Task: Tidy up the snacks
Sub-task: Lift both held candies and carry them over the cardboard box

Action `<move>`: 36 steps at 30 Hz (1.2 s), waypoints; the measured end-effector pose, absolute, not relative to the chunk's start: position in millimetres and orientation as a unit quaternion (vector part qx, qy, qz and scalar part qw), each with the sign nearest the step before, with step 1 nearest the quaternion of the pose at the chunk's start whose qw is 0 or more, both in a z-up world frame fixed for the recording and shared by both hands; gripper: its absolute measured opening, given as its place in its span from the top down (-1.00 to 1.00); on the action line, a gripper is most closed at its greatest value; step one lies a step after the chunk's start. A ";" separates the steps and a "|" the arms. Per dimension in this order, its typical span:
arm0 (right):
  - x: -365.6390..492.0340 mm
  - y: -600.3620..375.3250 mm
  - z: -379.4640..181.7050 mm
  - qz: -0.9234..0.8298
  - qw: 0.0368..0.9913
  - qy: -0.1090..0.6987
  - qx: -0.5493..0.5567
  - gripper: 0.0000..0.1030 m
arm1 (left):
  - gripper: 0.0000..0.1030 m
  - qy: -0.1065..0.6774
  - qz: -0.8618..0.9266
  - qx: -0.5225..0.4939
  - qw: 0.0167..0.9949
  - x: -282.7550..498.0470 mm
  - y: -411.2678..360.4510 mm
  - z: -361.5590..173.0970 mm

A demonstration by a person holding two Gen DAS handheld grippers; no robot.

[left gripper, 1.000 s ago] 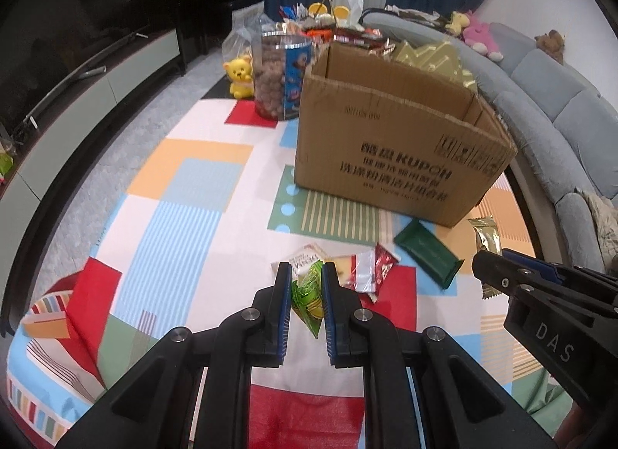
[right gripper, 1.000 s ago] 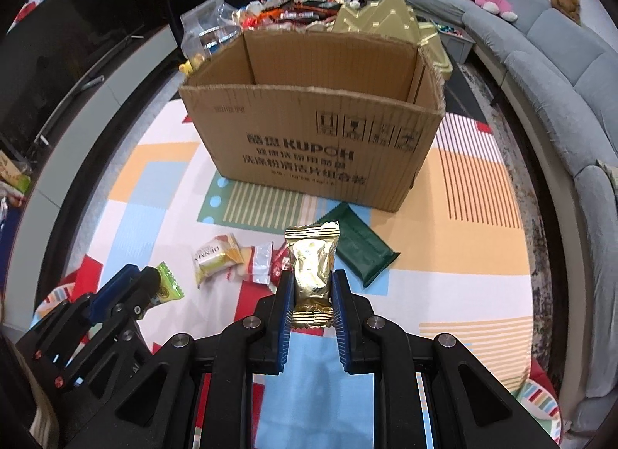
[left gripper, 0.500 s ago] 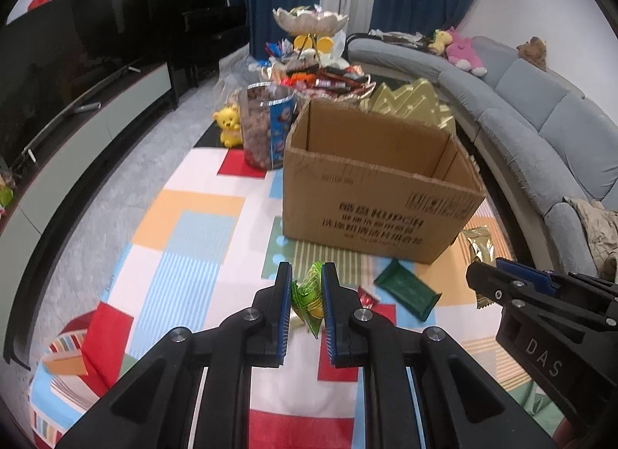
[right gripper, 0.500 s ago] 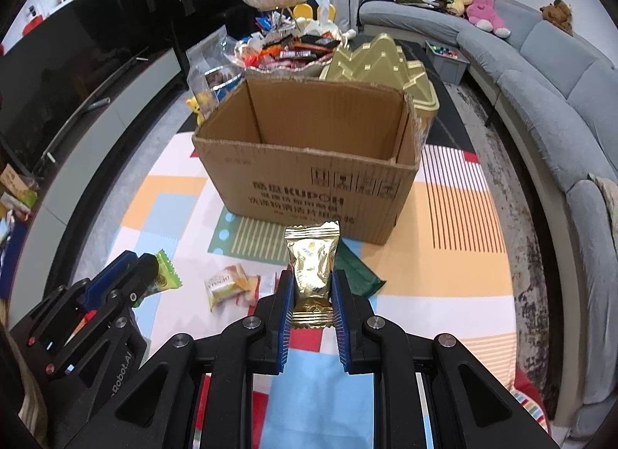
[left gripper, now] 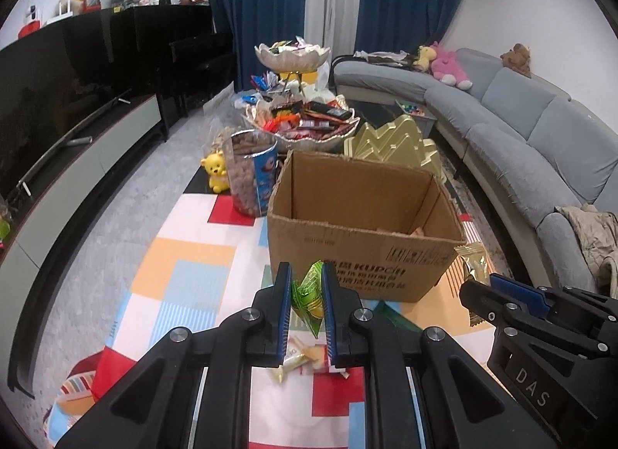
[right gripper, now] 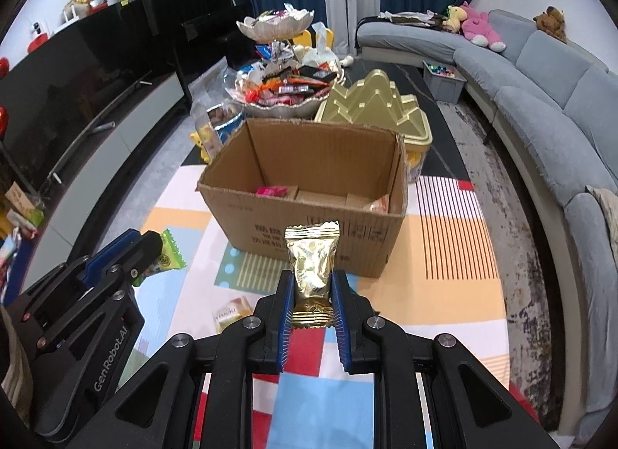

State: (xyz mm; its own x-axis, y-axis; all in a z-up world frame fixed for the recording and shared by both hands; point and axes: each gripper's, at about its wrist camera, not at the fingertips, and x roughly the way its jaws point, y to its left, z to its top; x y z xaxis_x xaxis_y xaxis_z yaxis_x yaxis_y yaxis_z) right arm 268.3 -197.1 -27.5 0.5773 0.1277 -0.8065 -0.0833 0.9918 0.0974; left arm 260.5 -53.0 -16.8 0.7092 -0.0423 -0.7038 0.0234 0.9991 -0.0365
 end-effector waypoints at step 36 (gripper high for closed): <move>328.8 -208.1 -14.4 0.042 0.910 0.413 0.020 0.59 | 0.68 0.342 -0.050 0.008 0.938 348.6 -55.5 -2.8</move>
State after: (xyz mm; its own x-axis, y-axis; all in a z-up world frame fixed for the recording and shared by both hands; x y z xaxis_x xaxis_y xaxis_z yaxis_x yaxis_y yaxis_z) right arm 328.8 -208.1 -14.4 0.6557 0.0939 -0.7492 -0.0601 0.9956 0.0722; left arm 348.6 -55.5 -2.8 0.7606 -0.0877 -0.6432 0.0985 0.9949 -0.0192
